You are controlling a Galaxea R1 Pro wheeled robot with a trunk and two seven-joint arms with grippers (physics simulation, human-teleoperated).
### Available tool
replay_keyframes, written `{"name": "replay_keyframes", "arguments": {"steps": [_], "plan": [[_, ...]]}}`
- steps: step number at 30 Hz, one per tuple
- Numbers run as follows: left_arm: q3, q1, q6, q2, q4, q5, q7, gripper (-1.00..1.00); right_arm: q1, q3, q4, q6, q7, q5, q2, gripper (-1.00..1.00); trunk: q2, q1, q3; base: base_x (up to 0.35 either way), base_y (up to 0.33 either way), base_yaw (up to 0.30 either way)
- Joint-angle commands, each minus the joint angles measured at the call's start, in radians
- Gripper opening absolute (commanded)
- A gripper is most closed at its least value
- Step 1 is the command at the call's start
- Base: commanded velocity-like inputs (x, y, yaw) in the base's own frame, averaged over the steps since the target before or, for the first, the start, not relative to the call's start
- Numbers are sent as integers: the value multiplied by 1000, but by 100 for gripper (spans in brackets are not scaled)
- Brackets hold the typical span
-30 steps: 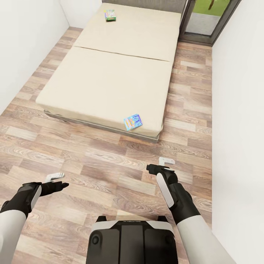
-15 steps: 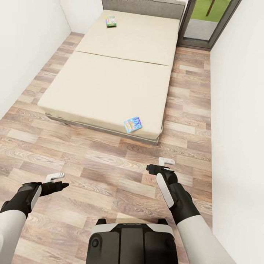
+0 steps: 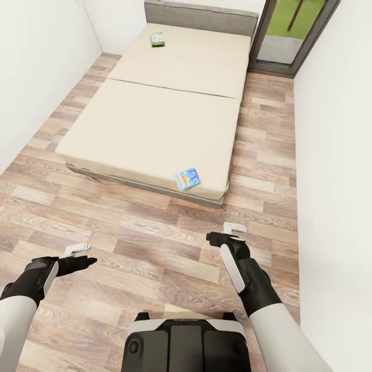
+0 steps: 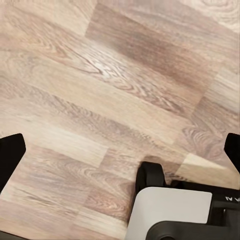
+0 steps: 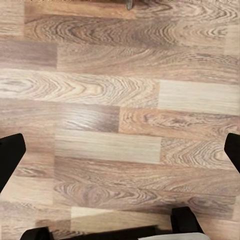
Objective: Put all the toys in the child's room - the three board games (two on the bed and one on the table), the two jigsaw puzzles on the table, and the tennis ball on the table - inside the toy box on the table in the child's room.
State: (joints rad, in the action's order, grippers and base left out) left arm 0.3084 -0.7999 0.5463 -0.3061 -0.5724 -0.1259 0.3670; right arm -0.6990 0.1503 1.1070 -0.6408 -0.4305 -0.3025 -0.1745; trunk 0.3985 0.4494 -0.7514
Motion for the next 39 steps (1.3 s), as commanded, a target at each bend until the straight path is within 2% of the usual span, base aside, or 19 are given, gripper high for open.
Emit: {"name": "replay_keyframes", "arguments": {"steps": [1, 8, 22, 39], "plan": [[6, -1, 4, 1, -1, -11, 8, 100, -1, 1, -3, -2, -10, -10, 0, 100, 2, 1, 1, 0, 0, 0], [6, -1, 4, 2, -1, -11, 8, 100, -1, -4, -25, -6, -12, -14, 0, 100, 2, 1, 12, 0, 0, -32], [7, -1, 4, 1, -1, -9, 13, 100, 2, -11, -35, -7, -11, -14, 0, 100, 2, 1, 30, 0, 0, -148], [6, -1, 3, 1, -1, -9, 13, 100, 12, -6, -35, -5, -14, -12, 0, 100, 2, 1, 43, 0, 0, -14]]}}
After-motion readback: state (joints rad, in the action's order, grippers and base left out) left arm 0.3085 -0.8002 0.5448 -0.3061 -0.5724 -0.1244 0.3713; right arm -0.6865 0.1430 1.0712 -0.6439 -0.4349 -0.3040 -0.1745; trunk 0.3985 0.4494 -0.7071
